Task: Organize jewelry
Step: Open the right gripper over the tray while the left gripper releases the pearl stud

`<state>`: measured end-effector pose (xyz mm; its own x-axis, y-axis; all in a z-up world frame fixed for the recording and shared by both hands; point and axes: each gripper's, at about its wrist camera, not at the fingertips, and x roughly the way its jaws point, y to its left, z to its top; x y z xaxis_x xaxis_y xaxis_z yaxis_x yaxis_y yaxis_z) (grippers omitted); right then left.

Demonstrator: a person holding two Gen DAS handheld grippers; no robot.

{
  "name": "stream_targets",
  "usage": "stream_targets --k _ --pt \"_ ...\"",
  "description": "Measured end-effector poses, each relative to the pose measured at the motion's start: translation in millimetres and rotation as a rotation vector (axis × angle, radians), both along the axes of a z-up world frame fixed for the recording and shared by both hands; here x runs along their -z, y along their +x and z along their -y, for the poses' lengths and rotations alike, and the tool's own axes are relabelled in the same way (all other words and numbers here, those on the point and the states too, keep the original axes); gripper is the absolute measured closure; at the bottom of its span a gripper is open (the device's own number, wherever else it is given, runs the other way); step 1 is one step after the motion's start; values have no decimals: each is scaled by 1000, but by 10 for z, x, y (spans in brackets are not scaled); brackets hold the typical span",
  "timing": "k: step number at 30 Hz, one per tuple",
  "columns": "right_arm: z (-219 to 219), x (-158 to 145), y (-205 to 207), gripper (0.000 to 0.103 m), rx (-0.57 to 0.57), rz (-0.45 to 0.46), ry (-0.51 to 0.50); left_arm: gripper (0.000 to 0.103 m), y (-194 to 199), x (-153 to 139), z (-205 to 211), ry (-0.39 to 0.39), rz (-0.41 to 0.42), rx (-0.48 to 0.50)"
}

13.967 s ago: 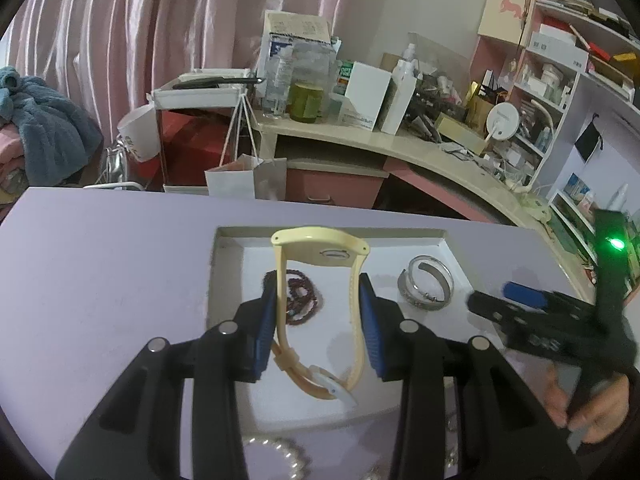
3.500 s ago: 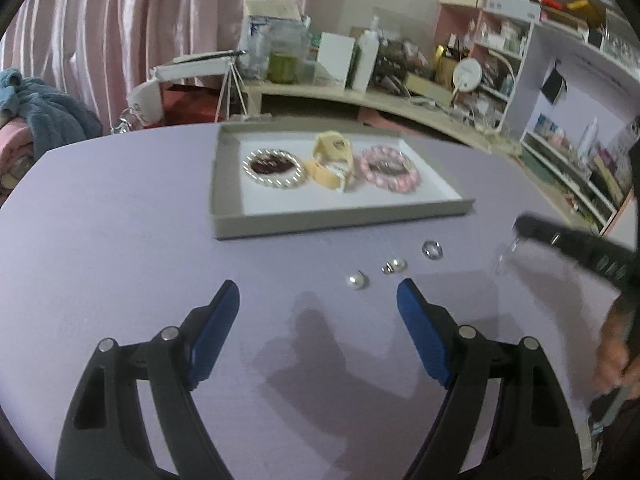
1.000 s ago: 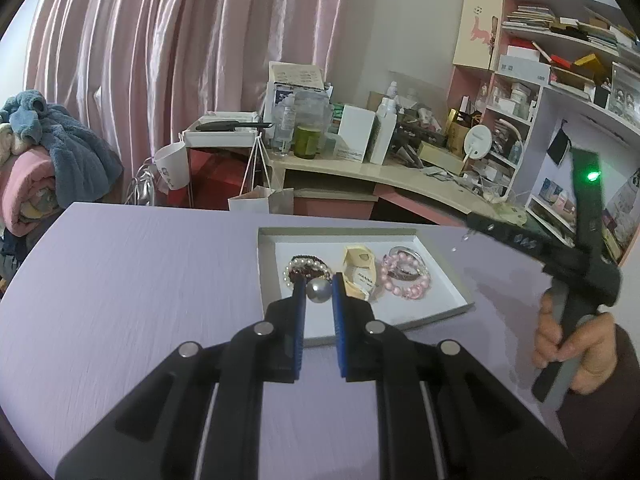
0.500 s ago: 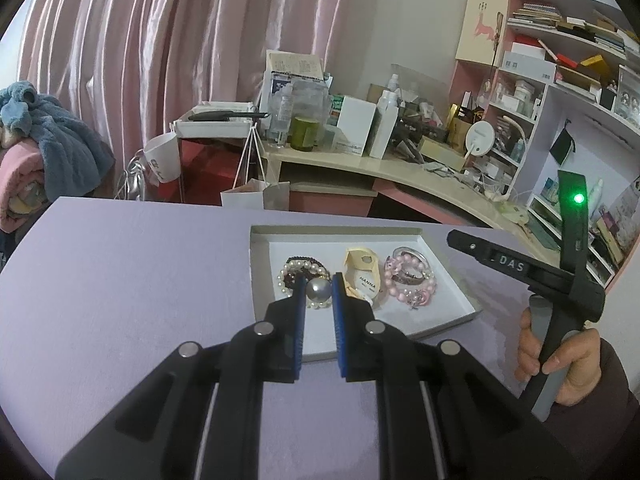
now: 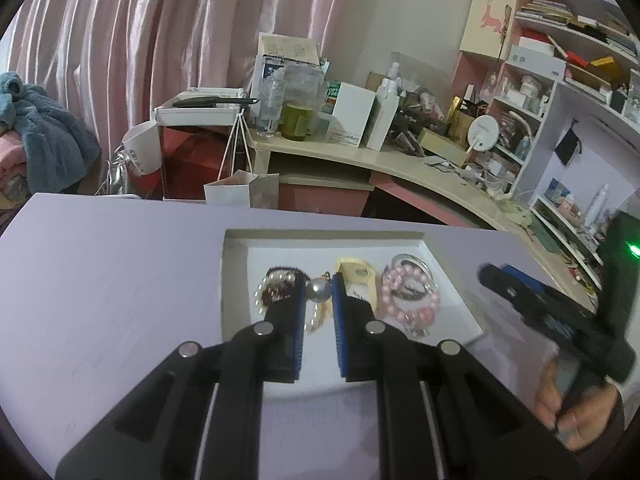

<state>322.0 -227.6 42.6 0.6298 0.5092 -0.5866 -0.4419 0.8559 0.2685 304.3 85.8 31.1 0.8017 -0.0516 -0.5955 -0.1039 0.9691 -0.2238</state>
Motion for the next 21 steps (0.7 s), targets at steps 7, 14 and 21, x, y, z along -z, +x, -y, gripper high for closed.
stream_targets --k 7,14,21 --pt "92 -14 -25 38 6 53 7 90 577 266 24 11 -65 -26" --pt "164 -17 -24 38 4 64 47 90 845 430 81 27 -101 -31" --pt "191 -49 -56 38 2 78 50 64 841 488 68 23 -119 -63"
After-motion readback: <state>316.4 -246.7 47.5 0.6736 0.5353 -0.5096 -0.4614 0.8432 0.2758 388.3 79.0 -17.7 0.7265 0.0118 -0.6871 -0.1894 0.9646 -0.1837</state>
